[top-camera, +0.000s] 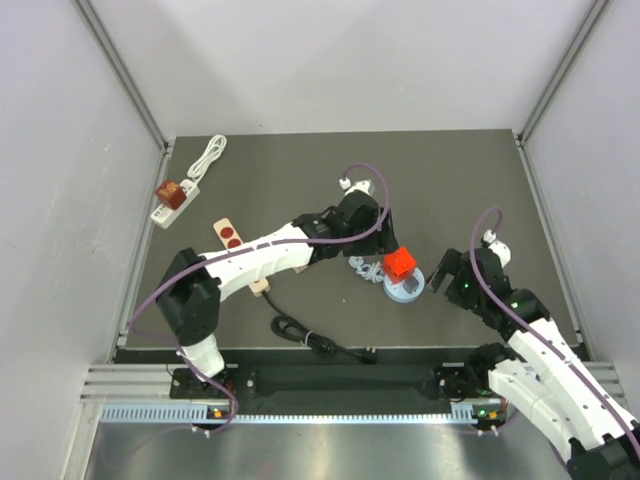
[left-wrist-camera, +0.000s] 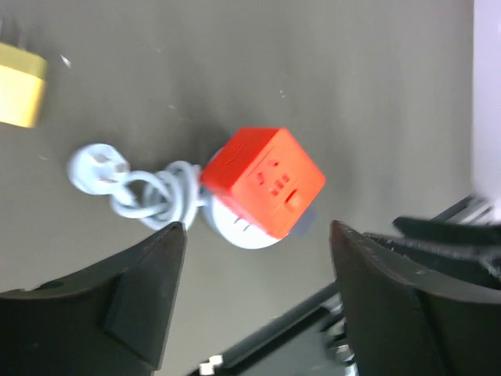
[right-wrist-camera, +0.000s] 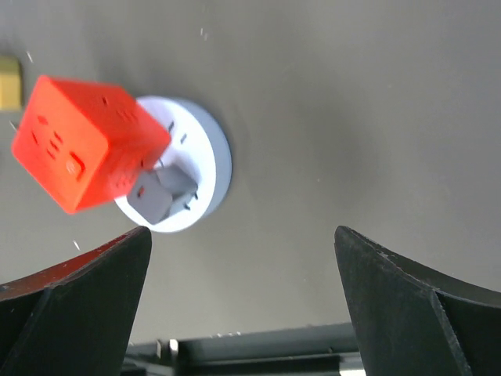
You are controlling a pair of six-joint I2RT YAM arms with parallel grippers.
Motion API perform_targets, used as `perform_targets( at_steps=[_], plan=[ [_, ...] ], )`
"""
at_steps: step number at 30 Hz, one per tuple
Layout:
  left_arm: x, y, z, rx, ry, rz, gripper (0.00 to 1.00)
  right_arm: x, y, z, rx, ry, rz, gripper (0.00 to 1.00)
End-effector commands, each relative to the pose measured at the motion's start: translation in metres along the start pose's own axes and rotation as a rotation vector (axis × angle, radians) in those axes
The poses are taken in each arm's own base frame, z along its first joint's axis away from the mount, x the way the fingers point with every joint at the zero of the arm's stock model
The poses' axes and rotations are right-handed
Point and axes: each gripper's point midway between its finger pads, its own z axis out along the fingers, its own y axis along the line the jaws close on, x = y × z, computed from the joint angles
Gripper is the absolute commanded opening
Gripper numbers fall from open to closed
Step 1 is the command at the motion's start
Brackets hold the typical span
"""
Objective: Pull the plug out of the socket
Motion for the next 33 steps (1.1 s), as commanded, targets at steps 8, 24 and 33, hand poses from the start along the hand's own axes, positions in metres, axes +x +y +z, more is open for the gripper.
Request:
perform_targets(
  at_steps=[8,24,33],
  plan=[
    [0.014,-0.018,0.019,-0.242,0.075,-0.293,0.92,-0.023,-0.009,0.008,0.068,-0.109,0.133,1.0],
    [0.038,-0.008,0.05,-0.496,0.111,-0.423,0.97,-0.009,-0.011,0.016,0.055,-0.059,0.13,0.99],
    [0.049,-0.003,0.068,-0.511,0.133,-0.415,0.94,-0.001,-0.006,0.023,0.022,-0.028,0.113,1.0]
  ],
)
